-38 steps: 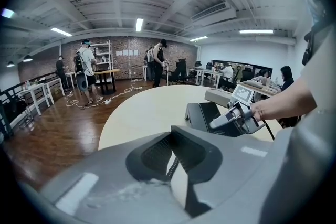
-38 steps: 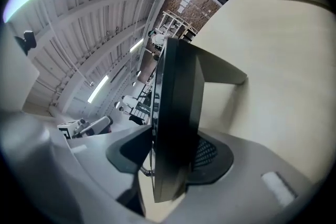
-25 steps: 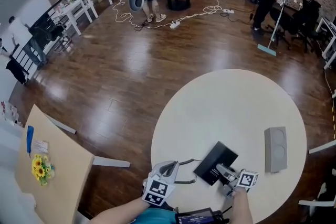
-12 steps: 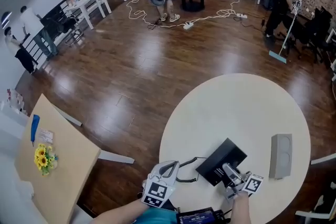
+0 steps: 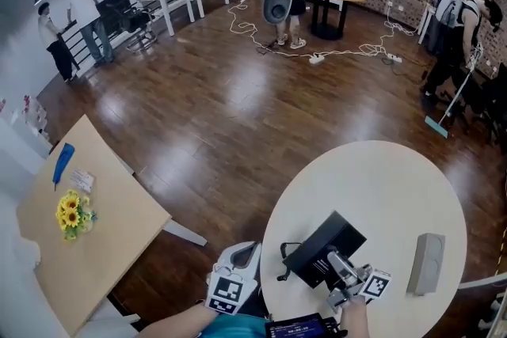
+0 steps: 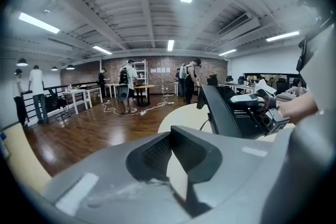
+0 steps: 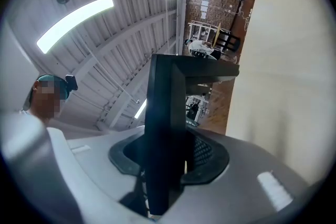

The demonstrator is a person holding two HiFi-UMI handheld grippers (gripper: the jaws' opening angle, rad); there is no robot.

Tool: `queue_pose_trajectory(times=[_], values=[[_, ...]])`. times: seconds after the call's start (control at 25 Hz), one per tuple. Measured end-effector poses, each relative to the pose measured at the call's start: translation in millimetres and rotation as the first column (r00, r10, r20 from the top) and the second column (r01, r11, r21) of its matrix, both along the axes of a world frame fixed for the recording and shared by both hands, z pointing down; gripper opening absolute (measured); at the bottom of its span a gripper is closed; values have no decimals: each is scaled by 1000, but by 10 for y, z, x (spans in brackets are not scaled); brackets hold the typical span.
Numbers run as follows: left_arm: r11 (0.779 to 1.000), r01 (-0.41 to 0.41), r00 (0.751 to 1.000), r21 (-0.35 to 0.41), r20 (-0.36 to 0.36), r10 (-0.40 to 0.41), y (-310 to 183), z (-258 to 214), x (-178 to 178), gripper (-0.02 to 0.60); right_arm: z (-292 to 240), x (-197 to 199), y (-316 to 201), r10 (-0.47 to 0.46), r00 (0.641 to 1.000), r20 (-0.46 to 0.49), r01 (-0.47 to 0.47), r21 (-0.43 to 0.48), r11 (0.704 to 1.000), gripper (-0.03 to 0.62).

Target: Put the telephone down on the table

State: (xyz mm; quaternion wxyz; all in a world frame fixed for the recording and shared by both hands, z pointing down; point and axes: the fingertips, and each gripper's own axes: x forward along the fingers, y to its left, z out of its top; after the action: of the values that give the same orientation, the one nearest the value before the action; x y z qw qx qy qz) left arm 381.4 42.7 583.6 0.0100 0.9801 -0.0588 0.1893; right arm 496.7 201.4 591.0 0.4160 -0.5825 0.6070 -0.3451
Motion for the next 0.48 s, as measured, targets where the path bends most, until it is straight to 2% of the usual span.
queue_pose_trajectory(times=[0.2, 0.48], values=[[991, 136, 990, 6, -38, -136, -559, -106, -535, 15, -222, -377, -579, -89, 996, -3, 89, 18, 996, 149], [961, 277, 957, 15, -100, -274, -1090, -251, -1382, 15, -549, -1052, -1278, -229, 972, -46, 231, 35, 972, 149]])
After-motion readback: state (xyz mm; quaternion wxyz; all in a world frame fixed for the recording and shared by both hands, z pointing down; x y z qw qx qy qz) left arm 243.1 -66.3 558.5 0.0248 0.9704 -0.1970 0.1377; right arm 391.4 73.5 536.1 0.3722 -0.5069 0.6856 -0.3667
